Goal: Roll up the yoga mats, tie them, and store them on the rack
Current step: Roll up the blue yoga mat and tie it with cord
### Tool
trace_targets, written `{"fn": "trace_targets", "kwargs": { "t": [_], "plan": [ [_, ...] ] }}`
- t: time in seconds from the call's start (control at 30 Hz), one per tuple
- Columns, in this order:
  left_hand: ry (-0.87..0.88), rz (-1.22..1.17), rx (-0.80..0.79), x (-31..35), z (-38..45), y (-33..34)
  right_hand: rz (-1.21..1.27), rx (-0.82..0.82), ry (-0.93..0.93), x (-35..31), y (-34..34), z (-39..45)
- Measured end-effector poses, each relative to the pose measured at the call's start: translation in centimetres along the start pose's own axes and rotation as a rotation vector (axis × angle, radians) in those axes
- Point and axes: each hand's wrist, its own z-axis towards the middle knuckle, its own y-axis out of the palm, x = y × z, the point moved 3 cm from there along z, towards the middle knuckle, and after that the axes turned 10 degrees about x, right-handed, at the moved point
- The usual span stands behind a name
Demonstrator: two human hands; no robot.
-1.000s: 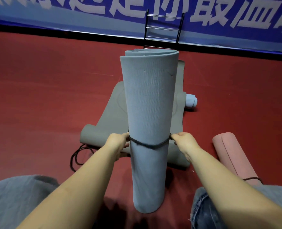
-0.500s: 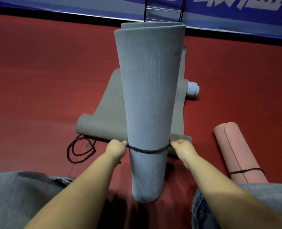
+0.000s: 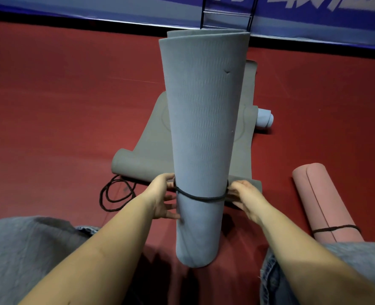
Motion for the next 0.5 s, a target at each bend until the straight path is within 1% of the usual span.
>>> {"fn": "trace_targets", "kwargs": {
  "t": [0.07, 0.13, 0.2, 0.3, 0.4, 0.5],
  "plan": [
    [0.014, -0.118, -0.108, 0.3, -0.1, 0.0, 0.026, -0.038, 0.041, 0.2, 0.0, -0.2],
    [0.066, -0.204, -0.156, 0.5, -0.3, 0.0, -0.011, -0.043, 0.053, 0.2, 0.1, -0.2],
    [0.135, -0.253, -0.092, 0.5, -0.1, -0.3, -0.068, -0.007, 0.016, -0.1, 0.3, -0.1],
    [0.234, -0.299, 0.020, 0.4, 0.5, -0.5, -0.060, -0.006, -0.067, -0.6, 1.1, -0.4],
    [0.266, -0.333, 0.050, 0.5, 1.0, -0.8, -0.070, -0.026, -0.123, -1.0, 1.7, -0.6],
    [0.279, -0.352, 0.073, 0.5, 1.3, -1.1, -0.074, -0.036, -0.138, -1.3, 2.1, -0.5]
  ]
}}
